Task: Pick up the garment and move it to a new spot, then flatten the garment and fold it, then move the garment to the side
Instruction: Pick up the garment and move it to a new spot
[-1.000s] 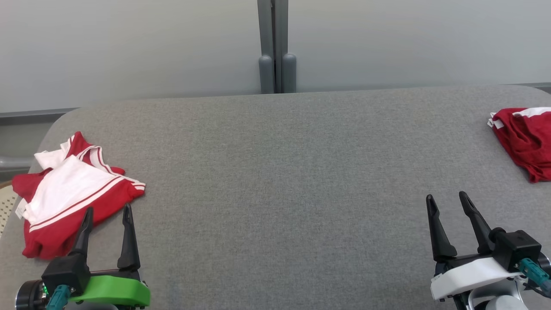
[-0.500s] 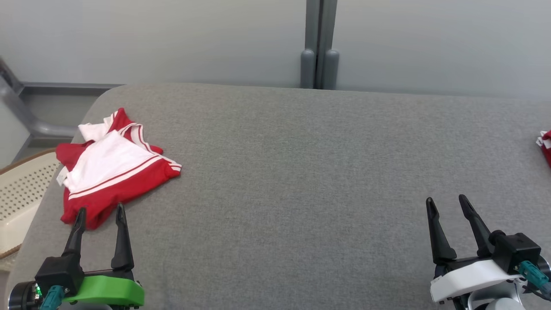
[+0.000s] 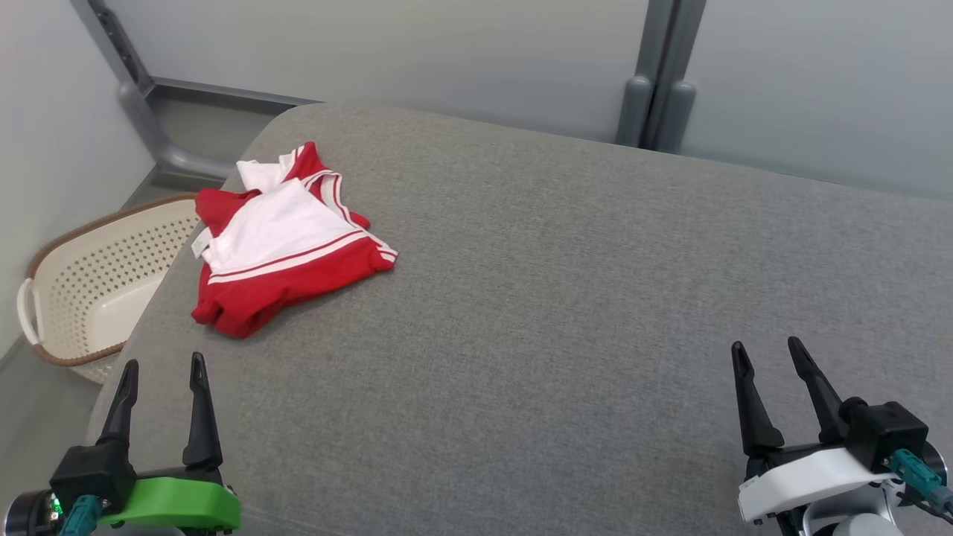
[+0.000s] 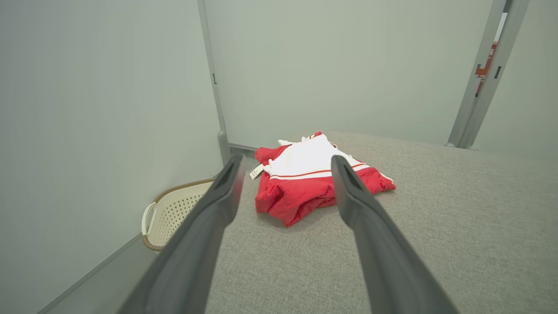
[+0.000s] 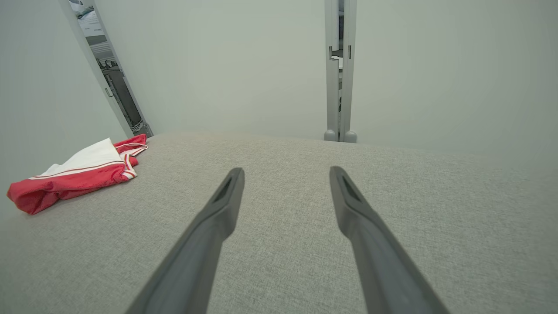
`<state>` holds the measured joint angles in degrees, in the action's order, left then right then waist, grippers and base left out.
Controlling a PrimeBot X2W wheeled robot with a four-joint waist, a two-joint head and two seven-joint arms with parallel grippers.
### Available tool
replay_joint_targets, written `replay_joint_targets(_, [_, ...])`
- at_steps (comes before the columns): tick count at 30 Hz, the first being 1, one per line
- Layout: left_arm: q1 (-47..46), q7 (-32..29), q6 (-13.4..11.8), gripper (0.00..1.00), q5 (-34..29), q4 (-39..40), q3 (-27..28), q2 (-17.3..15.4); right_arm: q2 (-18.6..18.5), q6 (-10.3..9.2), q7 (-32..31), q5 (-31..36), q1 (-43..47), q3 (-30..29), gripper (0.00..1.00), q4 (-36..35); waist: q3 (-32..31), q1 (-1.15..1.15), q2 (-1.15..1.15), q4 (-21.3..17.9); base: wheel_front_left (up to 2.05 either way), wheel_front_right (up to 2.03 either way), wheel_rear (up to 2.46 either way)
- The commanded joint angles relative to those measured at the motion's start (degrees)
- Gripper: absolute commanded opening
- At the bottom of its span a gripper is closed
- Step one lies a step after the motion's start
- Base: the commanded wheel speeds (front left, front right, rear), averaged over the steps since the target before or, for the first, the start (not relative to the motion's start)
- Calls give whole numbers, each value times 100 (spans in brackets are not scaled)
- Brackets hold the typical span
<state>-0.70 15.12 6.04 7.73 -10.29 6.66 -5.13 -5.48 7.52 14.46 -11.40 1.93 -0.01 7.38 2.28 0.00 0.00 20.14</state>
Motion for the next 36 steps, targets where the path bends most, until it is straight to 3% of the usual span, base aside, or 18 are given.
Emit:
replay_joint_targets(1, [-47, 1, -13, 100, 43, -15, 24, -38, -5, -5, 28, -4, -70, 7, 100, 18, 73, 0, 0, 241, 0, 0, 0])
replay_joint_targets(10, [72, 1, -43, 100, 59, 11, 110, -3, -11, -5, 41, 6, -139, 111, 100, 71, 116, 0, 0, 346, 0, 0, 0])
replay_joint_targets(19, [-231, 1, -7, 100, 92, -13, 128, -35, -70, -5, 39, -25, -225, 90, 100, 83, 220, 0, 0, 54, 0, 0, 0])
replay_joint_targets(27, [-1269, 1, 43, 100, 138, -112, 207, -261, -300, -5, -147, 151, -498, -28, 100, -242, 788, 0, 0, -561, 0, 0, 0])
replay_joint_targets(36, [-2991, 1, 27, 100, 342, -465, 453, -573, -630, -5, -395, 253, -683, -686, 100, -926, 1929, 0, 0, -1329, 0, 0, 0])
